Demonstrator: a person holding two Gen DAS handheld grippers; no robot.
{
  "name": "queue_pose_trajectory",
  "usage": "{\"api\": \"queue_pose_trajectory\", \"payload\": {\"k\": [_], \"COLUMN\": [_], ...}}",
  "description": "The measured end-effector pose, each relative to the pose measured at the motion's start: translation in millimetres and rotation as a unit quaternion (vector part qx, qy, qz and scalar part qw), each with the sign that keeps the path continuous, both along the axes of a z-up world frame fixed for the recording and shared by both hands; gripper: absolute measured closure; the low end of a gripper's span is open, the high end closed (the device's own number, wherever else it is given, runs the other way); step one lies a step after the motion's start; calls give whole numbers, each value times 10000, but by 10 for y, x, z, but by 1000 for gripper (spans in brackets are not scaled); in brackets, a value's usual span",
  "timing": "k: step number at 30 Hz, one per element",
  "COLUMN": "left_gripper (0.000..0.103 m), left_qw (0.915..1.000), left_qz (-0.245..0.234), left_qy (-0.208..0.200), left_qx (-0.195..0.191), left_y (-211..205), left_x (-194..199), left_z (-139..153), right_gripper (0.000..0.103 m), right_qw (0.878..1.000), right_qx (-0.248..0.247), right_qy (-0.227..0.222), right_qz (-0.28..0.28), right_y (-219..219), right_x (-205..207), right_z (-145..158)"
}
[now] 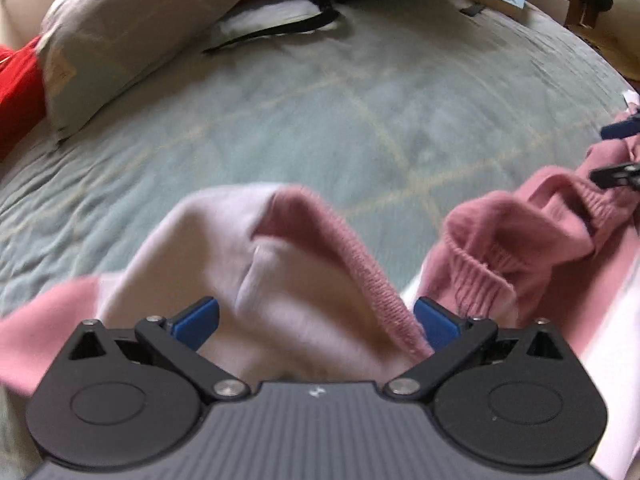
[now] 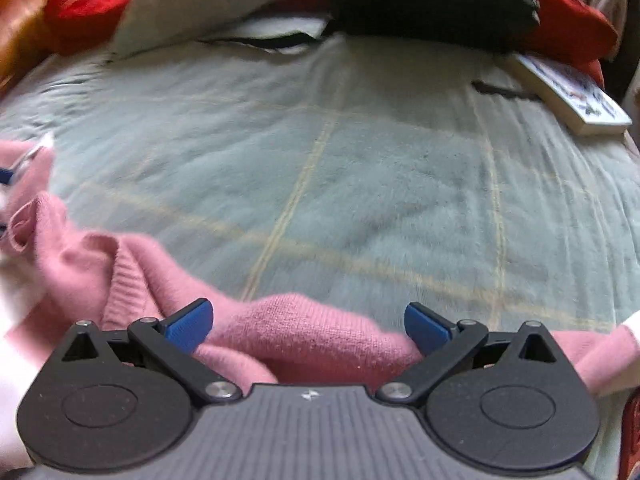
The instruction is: Fold clothes
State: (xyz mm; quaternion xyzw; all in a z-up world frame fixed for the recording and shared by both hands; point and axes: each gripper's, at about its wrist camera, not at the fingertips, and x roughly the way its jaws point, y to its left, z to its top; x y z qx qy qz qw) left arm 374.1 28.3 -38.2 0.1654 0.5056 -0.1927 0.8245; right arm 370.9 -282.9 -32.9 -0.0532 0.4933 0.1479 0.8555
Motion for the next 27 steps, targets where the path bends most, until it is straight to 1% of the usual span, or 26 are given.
{"api": "queue_pose_trajectory", "payload": {"k": [3,6,9,11,13,15,17,18,20,21,23,25,27], "left_gripper": [1,1,1,1,1,1,1,1,1,1,1,1,1], "left_qw": [9990,9959,9930,9921,9917,9918,9909,9902,9896,9891,9874,9850,9836], "left_qz": [317,584,754,811,840,849,918,975,1023,1008,931,804,609], "left_qy": [128,289,317,297,248,166,112,39,-222,-363,-621,-827,-931], "left_qx": [-298,-627,-857,-910,-942,-938,-981,-995,-987,-1007,-1123,-1285,-1421], "left_y": [214,399,501,534,559,551,567,585,598,608,631,660,671], "left_x": [-103,-172,-202,-196,-217,-224,-232,-248,-316,-380,-533,-698,-832], "left_z": [-13,-80,-105,-107,-95,-83,-68,-36,51,121,251,364,427], "right_gripper": [0,0,0,0,0,0,2,2,11,13,20,21,21], "right_qw": [9995,9980,9968,9937,9881,9802,9716,9688,9628,9604,9542,9465,9381], "right_qx": [-135,-238,-72,282,639,991,1271,1289,1307,1223,1054,893,749], "right_qy": [-87,-332,-626,-890,-1126,-1351,-1458,-1463,-1467,-1440,-1383,-1350,-1435], "right_qz": [273,486,500,613,832,1056,1366,1528,1856,2050,2433,2792,3063], "right_y": [31,40,29,28,83,144,278,384,601,729,985,1207,1345], "right_x": [-257,-462,-539,-561,-544,-522,-436,-379,-270,-246,-198,-170,-212], "right_z": [44,76,247,410,549,682,733,728,715,697,659,611,571]}}
